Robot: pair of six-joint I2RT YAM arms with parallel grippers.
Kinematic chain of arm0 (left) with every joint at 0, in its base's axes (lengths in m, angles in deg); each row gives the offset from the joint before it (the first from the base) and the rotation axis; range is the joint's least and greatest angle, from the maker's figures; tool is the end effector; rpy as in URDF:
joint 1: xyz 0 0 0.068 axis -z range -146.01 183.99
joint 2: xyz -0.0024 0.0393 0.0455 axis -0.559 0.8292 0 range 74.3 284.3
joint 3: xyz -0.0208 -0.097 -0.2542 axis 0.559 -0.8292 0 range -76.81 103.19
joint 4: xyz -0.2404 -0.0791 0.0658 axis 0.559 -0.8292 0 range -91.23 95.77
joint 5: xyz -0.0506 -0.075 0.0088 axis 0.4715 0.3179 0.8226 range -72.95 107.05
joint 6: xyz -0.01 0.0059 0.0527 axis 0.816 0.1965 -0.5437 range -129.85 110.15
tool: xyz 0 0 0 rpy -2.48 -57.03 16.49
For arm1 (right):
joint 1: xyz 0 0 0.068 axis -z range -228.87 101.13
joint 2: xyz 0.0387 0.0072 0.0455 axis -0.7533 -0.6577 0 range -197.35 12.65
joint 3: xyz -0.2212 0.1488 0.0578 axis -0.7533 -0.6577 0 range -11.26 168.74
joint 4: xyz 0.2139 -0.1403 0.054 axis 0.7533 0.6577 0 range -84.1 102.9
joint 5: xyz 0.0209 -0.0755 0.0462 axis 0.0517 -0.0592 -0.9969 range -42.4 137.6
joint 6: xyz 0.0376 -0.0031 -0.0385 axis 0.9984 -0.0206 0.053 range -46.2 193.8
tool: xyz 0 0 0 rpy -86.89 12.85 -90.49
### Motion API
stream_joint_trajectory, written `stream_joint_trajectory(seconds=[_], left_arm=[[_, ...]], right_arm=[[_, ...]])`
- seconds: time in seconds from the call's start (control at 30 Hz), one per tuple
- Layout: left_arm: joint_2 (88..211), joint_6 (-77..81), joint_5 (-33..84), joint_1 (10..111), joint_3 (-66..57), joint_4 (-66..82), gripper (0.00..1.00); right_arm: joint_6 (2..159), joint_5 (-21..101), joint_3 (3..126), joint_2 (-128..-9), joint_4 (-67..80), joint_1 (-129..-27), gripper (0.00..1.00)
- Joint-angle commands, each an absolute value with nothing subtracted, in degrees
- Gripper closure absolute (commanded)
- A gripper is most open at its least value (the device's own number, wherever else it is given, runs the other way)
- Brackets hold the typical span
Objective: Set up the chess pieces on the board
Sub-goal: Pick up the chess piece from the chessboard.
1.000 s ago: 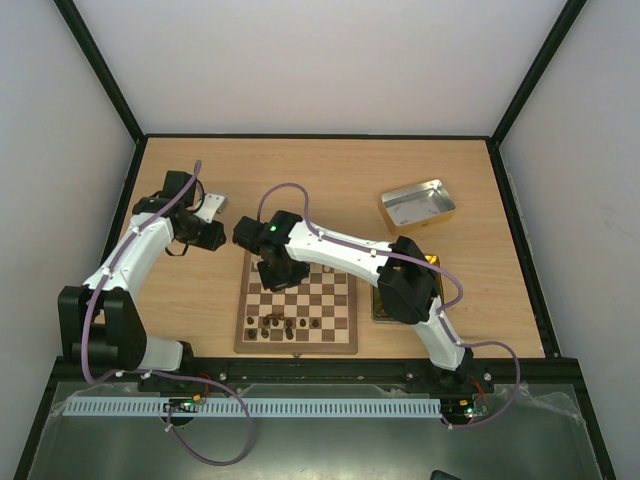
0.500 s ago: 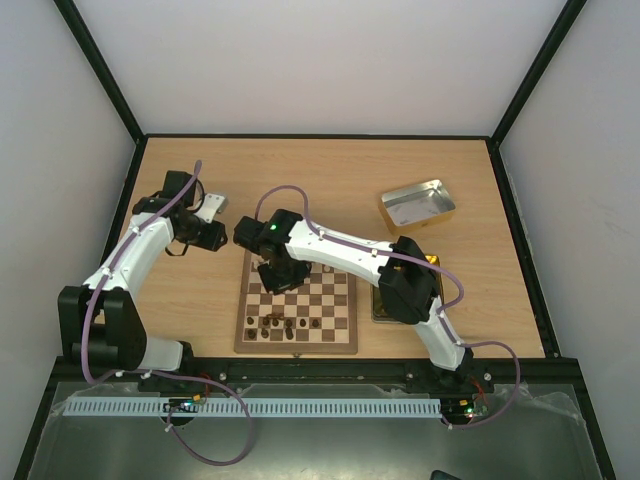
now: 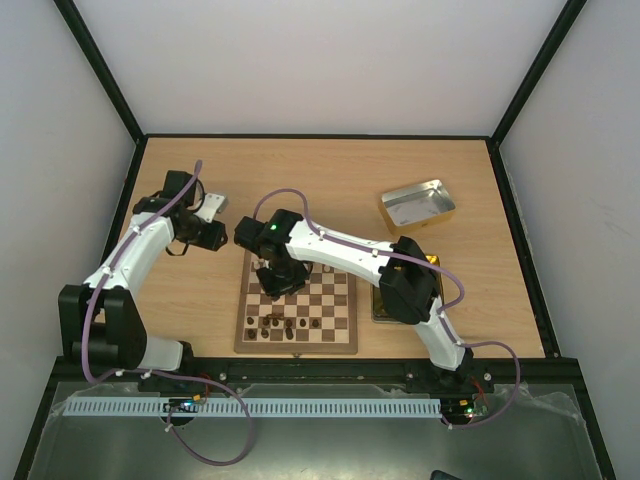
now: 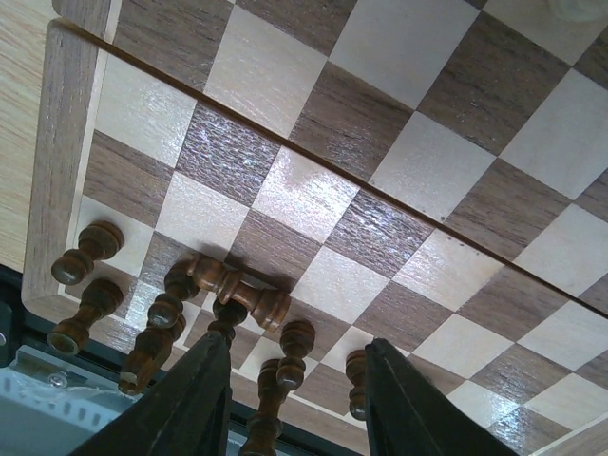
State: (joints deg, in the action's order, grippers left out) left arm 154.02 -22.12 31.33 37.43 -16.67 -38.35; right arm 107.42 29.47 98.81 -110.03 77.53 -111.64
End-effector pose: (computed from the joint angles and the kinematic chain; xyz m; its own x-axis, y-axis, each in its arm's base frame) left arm 0.2709 -0.0251 0.2504 -0.8389 0.2568 -0.4800 0.3536 0.9274 -0.1219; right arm 0.1848 0.3835 0.2335 -0.8549 -0.5112 0.0880 -0.4634 0.8288 0.3135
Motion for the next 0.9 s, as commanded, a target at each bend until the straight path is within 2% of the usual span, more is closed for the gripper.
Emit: stream_joint_trajectory(seconds=[0.0,0.4,0.77,0.87], left_arm=[[155.09,-22.08,30.57,37.06,-16.89,-38.08,0.61],[156.03,-19.76,30.63,37.06,-17.45,-35.43,0.61],[155.74,-19.97,33.16,37.06,-18.22,-35.53,0.61],[155.58,-20.13,33.52,37.06,-18.25,-35.54,0.61]], right_arm=[[109.72,29.98,99.92,-110.71,79.46,-111.85,0.64],[130.78,26.93,100.37,-112.78,74.5,-111.8,0.63],[137.58,26.74,101.03,-114.02,75.51,-111.8,0.61],[138.0,25.82,99.29,-113.46,74.46,-111.89,0.57]])
